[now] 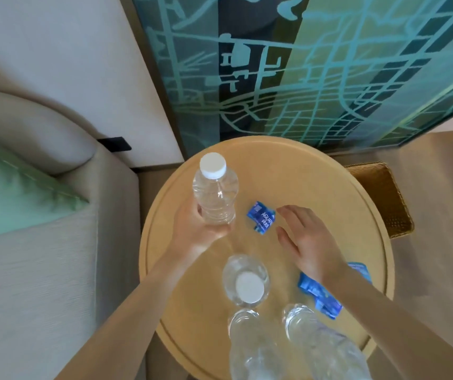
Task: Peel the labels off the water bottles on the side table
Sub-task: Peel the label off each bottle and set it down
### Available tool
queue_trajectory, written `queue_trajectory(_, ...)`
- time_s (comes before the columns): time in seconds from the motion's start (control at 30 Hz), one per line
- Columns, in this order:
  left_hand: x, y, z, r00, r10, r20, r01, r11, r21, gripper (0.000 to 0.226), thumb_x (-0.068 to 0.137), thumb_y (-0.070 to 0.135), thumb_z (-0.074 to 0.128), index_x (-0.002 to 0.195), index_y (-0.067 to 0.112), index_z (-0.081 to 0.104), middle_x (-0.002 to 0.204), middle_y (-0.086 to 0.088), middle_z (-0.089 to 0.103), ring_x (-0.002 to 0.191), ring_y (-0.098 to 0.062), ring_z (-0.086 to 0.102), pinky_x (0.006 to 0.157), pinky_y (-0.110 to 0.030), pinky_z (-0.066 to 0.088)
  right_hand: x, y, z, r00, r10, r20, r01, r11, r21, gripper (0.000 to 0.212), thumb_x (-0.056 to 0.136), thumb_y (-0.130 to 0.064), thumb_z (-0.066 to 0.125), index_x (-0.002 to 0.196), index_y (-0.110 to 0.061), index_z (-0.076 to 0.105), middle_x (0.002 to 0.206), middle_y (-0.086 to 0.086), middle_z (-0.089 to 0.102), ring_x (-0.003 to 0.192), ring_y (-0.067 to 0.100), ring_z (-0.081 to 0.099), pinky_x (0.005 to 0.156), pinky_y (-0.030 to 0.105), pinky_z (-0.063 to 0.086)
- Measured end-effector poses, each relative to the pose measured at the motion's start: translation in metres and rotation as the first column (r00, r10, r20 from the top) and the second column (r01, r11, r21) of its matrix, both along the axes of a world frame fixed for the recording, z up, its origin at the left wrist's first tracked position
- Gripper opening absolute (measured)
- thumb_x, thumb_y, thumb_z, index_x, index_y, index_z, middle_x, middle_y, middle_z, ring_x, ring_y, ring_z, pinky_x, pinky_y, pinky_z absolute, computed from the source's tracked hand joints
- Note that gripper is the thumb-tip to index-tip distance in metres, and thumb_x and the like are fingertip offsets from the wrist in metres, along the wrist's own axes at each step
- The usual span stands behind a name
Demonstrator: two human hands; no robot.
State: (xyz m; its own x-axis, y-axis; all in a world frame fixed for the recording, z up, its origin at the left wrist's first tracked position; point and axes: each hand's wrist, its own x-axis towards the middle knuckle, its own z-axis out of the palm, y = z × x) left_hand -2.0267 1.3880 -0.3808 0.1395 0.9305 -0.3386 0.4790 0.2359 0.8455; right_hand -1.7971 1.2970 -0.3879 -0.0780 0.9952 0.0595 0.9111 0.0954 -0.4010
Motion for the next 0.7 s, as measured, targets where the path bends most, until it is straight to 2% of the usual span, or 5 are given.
queue_trajectory(0.13, 0.001, -0.003, -0.016, 0.999, 0.028, -0.042, -0.027, 0.999, 0.017, 0.056, 0.052, 0.016, 0.091, 0.101, 0.023, 0.066, 0.086, 0.01, 0.069, 0.075, 0.009, 0.061, 0.06, -0.004, 0.042, 0.001, 0.002, -0.013, 1.0, 0.007, -0.007, -0.007, 1.0, 0.022, 0.034, 0.086, -0.002, 0.068, 0.118, 0.006, 0.063, 0.116, 0.021, 0.065, 0.099, 0.043, 0.061, 0.083, 0.049, 0.054)
queue_trajectory(0.4, -0.003, -0.006, -0.028, 1.0, 0.013, -0.006, -0.012, 0.998, 0.066, 0.056, 0.055, 0.015, 0.092, 0.106, 0.014, 0.067, 0.094, 0.008, 0.071, 0.083, 0.003, 0.063, 0.068, -0.004, 0.042, -0.004, 0.001, -0.023, 0.999, -0.004, -0.043, 0.006, 0.999, 0.051, 0.037, 0.092, -0.019, 0.057, 0.121, 0.002, 0.062, 0.117, 0.016, 0.065, 0.105, 0.038, 0.061, 0.088, 0.045, 0.053)
queue_trajectory(0.5, -0.007, -0.009, -0.03, 1.0, -0.015, 0.02, 0.013, 0.997, 0.073, 0.055, 0.058, 0.012, 0.091, 0.107, 0.012, 0.066, 0.097, 0.005, 0.071, 0.091, -0.006, 0.067, 0.074, -0.012, 0.048, -0.008, 0.002, -0.022, 0.997, -0.037, -0.069, 0.038, 0.999, 0.016, 0.043, 0.092, -0.027, 0.051, 0.124, 0.0, 0.061, 0.12, 0.015, 0.064, 0.107, 0.036, 0.061, 0.09, 0.044, 0.052)
queue_trajectory(0.6, -0.012, -0.015, -0.026, 1.0, -0.028, 0.011, 0.027, 0.998, 0.05, 0.061, 0.056, 0.017, 0.087, 0.112, 0.009, 0.064, 0.102, 0.003, 0.068, 0.103, -0.021, 0.066, 0.088, -0.036, 0.055, -0.01, 0.002, -0.014, 0.995, -0.066, -0.07, 0.065, 0.998, -0.011, 0.04, 0.091, -0.016, 0.065, 0.126, 0.001, 0.059, 0.121, 0.016, 0.063, 0.109, 0.037, 0.061, 0.09, 0.047, 0.052)
queue_trajectory(0.7, -0.021, -0.021, -0.014, 0.999, -0.051, 0.008, 0.051, 0.999, 0.006, 0.065, 0.059, 0.019, 0.088, 0.118, 0.015, 0.063, 0.109, 0.011, 0.069, 0.109, -0.015, 0.064, 0.096, -0.041, 0.052, -0.013, -0.001, 0.006, 0.996, -0.069, -0.06, 0.068, 0.997, -0.023, 0.042, 0.089, -0.012, 0.071, 0.127, 0.0, 0.06, 0.121, 0.016, 0.064, 0.11, 0.036, 0.061, 0.092, 0.046, 0.052)
